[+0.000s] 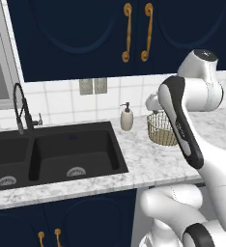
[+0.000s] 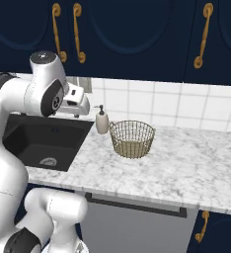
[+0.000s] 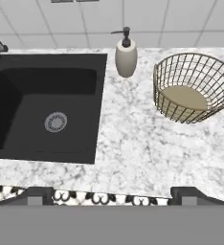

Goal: Open the cabinet, pick up the bread from the cabinet and place it in the basket. Then move the basket to the dining counter.

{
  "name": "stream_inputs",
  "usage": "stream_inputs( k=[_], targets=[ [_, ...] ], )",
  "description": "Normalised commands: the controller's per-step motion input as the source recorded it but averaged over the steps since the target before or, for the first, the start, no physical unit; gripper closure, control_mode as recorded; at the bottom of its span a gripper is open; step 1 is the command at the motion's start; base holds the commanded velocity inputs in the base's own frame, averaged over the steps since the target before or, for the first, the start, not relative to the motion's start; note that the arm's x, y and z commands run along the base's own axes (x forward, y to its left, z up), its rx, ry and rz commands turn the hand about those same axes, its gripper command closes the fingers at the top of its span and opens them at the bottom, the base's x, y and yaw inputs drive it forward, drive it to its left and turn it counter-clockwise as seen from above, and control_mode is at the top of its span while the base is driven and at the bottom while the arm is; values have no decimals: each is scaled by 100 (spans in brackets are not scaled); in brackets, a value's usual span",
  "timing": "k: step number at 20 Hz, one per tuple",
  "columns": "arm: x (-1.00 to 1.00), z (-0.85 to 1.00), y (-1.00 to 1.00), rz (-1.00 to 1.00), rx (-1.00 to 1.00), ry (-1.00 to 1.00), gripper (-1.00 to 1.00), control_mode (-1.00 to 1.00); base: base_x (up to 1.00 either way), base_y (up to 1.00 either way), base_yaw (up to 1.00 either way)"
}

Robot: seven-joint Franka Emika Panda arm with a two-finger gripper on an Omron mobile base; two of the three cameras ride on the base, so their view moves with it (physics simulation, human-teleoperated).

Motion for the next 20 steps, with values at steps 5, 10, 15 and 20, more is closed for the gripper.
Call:
stream_inputs(
  k=[5,10,15,20],
  targets=[
    [-21,100,1,-10,-3,-34,-100,-100,0,0,0],
    [0,99,1,-10,-3,-29,-100,-100,0,0,0],
    [16,75,7,0,0,-25,-100,-100,0,0,0],
    [39,50,12,0,-2,-12,-100,-100,0,0,0]
  ],
)
